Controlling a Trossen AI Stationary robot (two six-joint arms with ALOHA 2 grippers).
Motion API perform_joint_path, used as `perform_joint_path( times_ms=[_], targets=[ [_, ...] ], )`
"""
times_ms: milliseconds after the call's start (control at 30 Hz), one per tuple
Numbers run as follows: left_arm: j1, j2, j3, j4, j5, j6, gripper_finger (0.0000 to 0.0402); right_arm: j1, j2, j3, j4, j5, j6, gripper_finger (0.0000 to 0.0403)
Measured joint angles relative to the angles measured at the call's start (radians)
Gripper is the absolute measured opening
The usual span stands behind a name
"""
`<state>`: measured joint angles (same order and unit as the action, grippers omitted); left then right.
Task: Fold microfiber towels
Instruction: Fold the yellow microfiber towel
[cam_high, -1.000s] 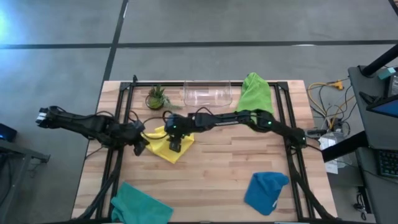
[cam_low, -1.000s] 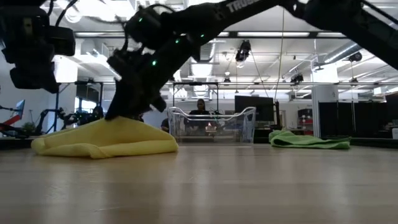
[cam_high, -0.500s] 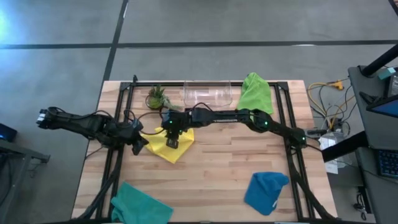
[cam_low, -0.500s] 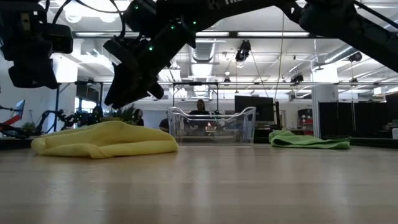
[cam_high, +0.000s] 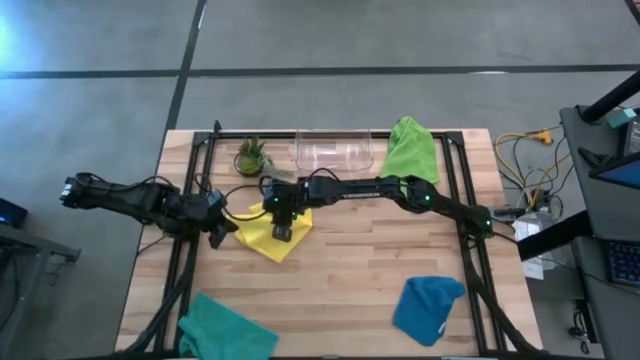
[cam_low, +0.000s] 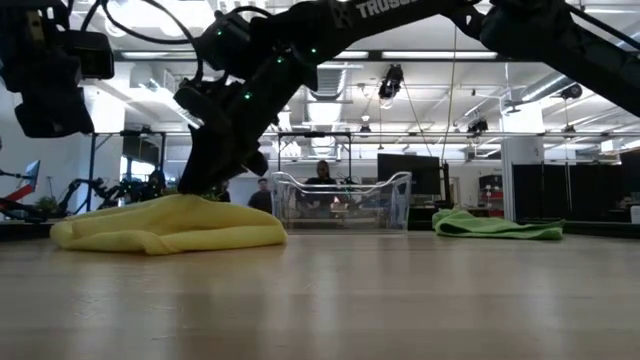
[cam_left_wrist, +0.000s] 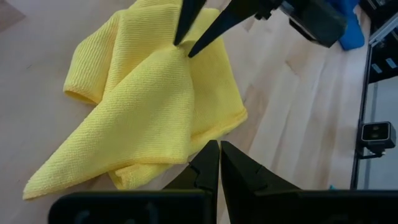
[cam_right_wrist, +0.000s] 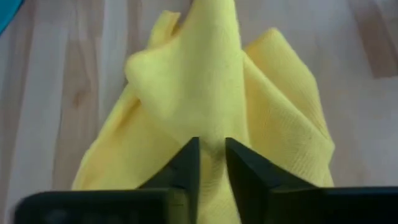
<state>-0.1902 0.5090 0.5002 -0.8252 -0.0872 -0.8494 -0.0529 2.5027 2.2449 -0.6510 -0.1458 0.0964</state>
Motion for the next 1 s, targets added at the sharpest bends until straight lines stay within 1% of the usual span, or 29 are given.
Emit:
perform_joint_path(
  times_ms=[67,100,233,333,433,667,733,800,900,1000],
  targets=[
    [0.0,0.001,0.0,0.0,0.0,0.0,0.0,0.0,0.0,0.001,0.002,-0.009,-0.004,0.0023],
    [0.0,0.0,0.0,0.001,0.0,0.001,0.0,0.001,0.0,0.003,0.001,-0.01,-0.002,0.0019],
    [0.0,0.001,0.0,0.001,0.0,0.002,0.0,0.0,0.0,0.004,0.006,-0.01,0.012,0.0022],
    [0.0,0.001,-0.001,0.001,0.0,0.002,0.0,0.0,0.0,-0.002,0.003,-0.01,0.011,0.0038],
    [0.0,0.001,-0.001,0.001,0.0,0.002,0.0,0.0,0.0,-0.002,0.004,-0.01,0.01,0.0072],
    [0.0,0.001,-0.009,0.002,0.0,0.001,0.0,0.001,0.0,-0.009,0.006,-0.01,0.004,0.0191],
    [-0.001,0.001,-0.012,0.001,0.001,-0.001,0.0,0.001,0.0,-0.02,0.006,-0.01,0.016,0.0215],
    [-0.001,0.001,-0.015,0.0,0.001,-0.002,0.0,0.001,0.0,-0.033,0.004,-0.005,0.03,0.0227],
    [-0.001,0.0,-0.015,0.002,0.001,-0.002,0.0,0.001,0.0,-0.046,0.004,-0.003,0.029,0.022],
    [-0.001,0.002,-0.016,0.002,0.001,-0.001,0.0,0.002,0.0,-0.058,0.004,-0.003,0.018,0.018]
  ],
)
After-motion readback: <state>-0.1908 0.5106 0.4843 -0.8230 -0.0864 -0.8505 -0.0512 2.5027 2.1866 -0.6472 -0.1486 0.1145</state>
